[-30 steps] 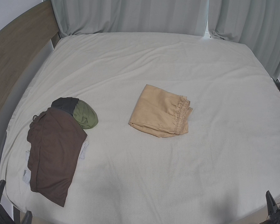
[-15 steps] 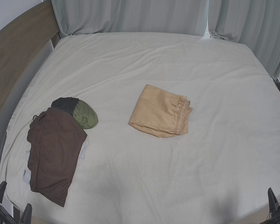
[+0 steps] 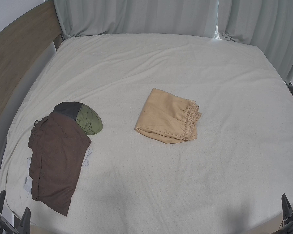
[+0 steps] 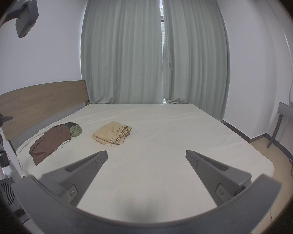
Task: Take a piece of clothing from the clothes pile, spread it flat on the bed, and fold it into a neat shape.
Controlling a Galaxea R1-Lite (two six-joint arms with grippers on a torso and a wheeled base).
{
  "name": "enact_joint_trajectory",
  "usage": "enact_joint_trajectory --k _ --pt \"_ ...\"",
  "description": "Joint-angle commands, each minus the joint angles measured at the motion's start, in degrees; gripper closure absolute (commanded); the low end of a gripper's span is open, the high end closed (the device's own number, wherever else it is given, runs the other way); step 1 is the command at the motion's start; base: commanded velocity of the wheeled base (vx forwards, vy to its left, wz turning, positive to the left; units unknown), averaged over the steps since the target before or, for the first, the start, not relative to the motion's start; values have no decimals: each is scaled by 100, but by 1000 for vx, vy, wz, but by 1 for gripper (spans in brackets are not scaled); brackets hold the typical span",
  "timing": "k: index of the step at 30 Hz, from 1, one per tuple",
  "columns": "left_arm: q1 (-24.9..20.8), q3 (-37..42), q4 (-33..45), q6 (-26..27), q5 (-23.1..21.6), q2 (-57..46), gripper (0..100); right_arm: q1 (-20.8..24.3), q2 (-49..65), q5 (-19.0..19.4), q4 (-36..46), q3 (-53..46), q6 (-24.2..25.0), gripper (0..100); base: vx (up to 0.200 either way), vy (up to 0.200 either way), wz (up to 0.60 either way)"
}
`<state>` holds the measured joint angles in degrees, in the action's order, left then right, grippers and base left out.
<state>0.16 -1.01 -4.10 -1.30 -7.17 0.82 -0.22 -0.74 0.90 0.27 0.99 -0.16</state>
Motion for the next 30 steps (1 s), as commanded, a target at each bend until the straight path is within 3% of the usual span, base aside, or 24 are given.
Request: enact_joint_trajectory --k 1,8,11,15,30 --pt "11 101 -3 -54 93 -82 0 13 74 -55 0 -81 25 0 0 0 0" --pt "11 101 14 -54 295 -82 0 13 74 -73 0 -81 42 0 0 0 0" --pt "11 92 568 148 1051 -82 0 4 74 -73 8 -81 42 0 0 0 0" --pt "2 101 401 183 726 -82 0 13 74 -55 0 -81 33 0 0 0 0" --pt "2 101 401 130 734 -82 0 4 74 33 0 -81 -19 0 0 0 0"
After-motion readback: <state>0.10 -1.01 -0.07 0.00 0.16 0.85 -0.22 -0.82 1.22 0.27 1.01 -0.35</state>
